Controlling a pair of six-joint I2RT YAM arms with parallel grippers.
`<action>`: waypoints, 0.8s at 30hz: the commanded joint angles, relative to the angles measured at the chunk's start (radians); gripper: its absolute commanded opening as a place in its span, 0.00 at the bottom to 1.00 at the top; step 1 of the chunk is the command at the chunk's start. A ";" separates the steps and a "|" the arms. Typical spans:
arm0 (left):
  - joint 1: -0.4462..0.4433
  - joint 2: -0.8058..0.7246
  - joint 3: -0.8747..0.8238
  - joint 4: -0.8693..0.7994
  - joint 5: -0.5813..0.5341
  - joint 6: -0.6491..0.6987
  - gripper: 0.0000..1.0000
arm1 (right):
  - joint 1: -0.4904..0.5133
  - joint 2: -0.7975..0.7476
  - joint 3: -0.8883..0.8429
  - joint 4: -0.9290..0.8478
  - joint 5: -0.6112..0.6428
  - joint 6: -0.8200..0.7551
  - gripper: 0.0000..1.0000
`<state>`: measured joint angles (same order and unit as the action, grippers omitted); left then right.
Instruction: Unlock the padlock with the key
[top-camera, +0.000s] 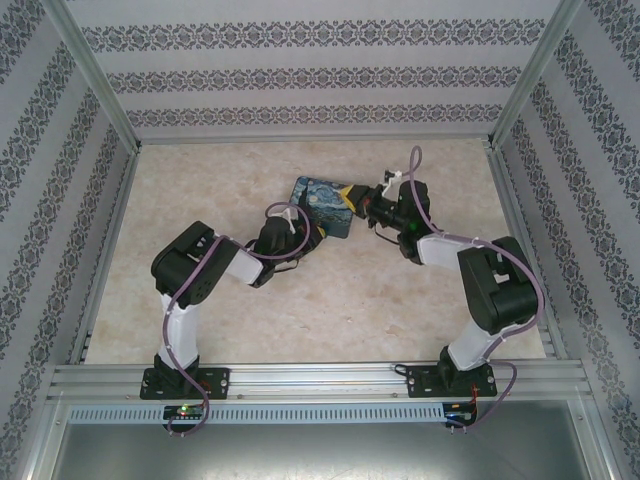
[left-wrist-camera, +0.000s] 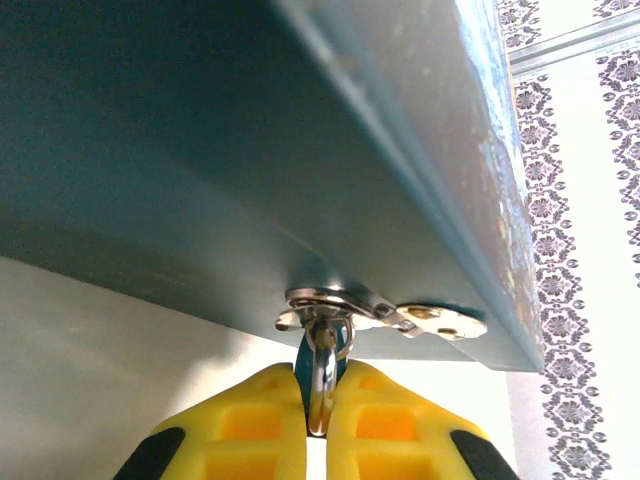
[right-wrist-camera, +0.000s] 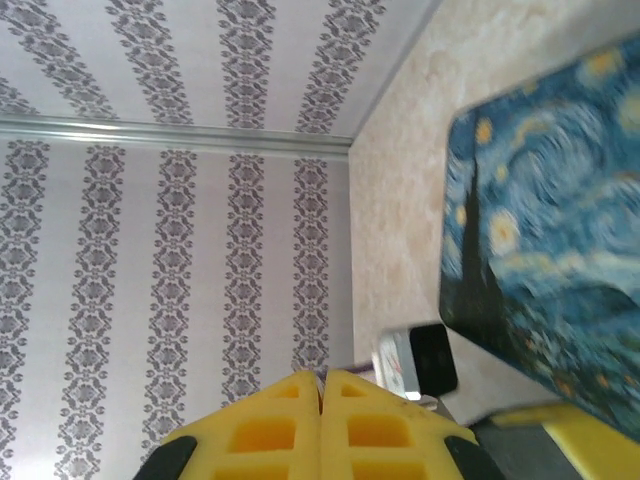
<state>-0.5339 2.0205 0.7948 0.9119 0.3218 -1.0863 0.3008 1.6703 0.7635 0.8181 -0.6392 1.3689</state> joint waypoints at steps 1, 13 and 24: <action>0.017 -0.041 -0.029 -0.051 0.033 -0.070 0.00 | 0.026 -0.046 -0.091 0.008 -0.001 -0.049 0.00; 0.026 -0.100 -0.051 0.022 0.118 -0.210 0.00 | 0.062 -0.072 -0.278 0.090 0.053 -0.033 0.00; 0.025 -0.110 -0.081 0.168 0.126 -0.381 0.00 | 0.098 0.019 -0.330 0.200 0.116 -0.004 0.00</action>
<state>-0.5213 1.9568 0.7212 0.9562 0.4309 -1.4010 0.3843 1.6623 0.4503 0.9379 -0.5606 1.3521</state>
